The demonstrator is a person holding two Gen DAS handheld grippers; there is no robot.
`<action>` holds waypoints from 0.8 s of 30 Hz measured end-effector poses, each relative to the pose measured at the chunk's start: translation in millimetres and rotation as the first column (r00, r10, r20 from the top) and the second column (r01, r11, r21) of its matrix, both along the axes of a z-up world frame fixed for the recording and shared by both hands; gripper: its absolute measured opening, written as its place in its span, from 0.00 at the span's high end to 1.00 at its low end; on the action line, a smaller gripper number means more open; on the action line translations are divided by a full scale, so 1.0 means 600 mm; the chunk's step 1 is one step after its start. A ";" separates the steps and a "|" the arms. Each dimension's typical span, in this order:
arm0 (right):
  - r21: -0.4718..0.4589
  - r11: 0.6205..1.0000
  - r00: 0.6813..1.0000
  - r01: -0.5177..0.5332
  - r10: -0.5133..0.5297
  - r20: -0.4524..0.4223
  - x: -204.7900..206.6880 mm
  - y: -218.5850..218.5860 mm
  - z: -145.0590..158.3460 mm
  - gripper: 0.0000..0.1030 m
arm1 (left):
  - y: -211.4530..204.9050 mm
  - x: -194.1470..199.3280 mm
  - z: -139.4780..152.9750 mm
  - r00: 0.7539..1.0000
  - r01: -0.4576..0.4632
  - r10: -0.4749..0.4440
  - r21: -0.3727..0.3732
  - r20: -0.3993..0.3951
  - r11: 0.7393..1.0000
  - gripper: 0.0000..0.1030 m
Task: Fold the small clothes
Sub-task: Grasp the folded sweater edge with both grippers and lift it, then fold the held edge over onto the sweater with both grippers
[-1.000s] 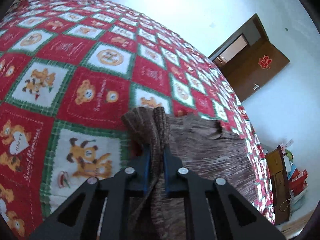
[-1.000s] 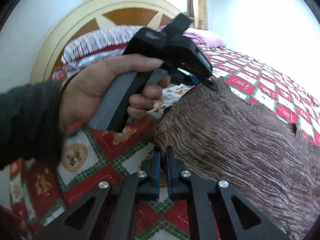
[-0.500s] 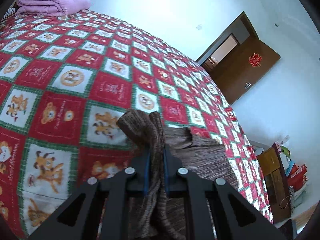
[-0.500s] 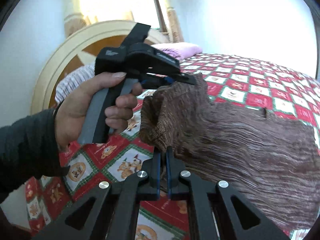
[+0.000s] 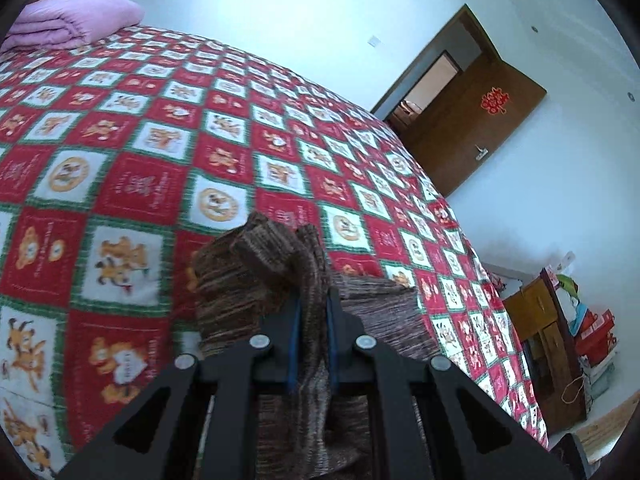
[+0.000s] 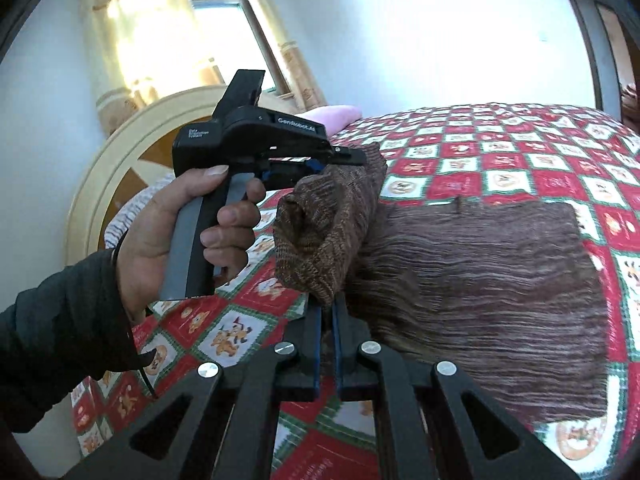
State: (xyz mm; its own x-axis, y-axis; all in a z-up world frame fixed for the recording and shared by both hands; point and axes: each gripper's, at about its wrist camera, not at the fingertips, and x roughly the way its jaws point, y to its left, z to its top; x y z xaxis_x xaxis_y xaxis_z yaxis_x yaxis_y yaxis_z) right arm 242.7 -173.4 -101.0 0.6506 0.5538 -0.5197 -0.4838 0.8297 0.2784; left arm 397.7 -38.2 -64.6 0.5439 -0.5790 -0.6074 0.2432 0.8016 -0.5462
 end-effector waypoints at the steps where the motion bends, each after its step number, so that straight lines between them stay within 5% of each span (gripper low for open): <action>1: 0.006 1.000 1.000 0.009 -0.009 0.000 -0.001 -0.008 0.001 0.96 | -0.008 0.001 0.002 1.000 0.007 -0.007 0.000 0.002 1.000 0.89; 24: 0.070 0.976 0.976 0.205 -0.198 -0.097 -0.036 -0.171 0.002 0.96 | -0.219 0.020 -0.012 0.979 0.204 -0.204 0.010 0.004 0.979 0.89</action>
